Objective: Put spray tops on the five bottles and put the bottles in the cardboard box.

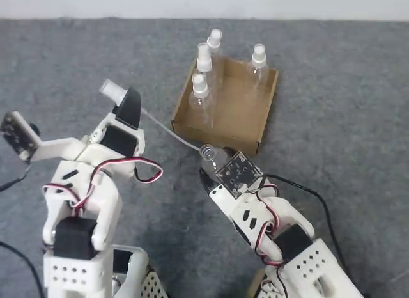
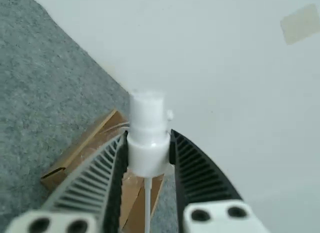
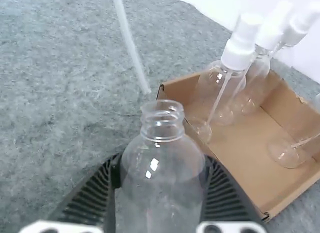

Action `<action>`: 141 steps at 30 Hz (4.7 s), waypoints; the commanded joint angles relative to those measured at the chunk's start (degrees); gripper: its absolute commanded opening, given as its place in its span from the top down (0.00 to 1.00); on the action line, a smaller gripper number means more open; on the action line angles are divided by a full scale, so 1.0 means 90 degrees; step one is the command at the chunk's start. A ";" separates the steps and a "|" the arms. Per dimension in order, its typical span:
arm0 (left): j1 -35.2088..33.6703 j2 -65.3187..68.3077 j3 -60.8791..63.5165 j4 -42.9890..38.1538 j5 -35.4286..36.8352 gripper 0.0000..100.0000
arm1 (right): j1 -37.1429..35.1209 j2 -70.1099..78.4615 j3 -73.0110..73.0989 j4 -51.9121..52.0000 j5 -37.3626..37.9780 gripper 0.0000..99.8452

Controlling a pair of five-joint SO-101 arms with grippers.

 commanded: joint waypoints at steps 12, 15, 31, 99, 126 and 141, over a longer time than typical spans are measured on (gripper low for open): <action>0.0020 -0.0088 0.0142 -0.0283 0.0078 0.99 | -0.0259 -0.0161 -0.0078 -0.0103 0.0430 0.99; 0.0020 -0.0088 0.0161 -0.0283 0.0078 0.99 | -0.0454 -0.0161 0.0049 -0.0151 0.0645 0.99; 0.0010 -0.0576 0.0190 -0.0225 0.0010 0.99 | -0.0435 -0.0161 0.0068 -0.0161 0.0645 0.99; 0.0469 -0.1973 0.1451 -0.0772 -0.1162 0.99 | -0.0435 -0.0161 0.0274 -0.0786 0.0694 0.99; 0.1143 -0.1983 0.2300 -0.0889 -0.2002 0.99 | -0.0142 -0.0161 0.0303 -0.0777 -0.0147 0.98; 0.1827 -0.1983 0.2730 -0.0635 -0.2208 0.99 | -0.0161 -0.0161 0.0635 -0.0786 0.0645 0.98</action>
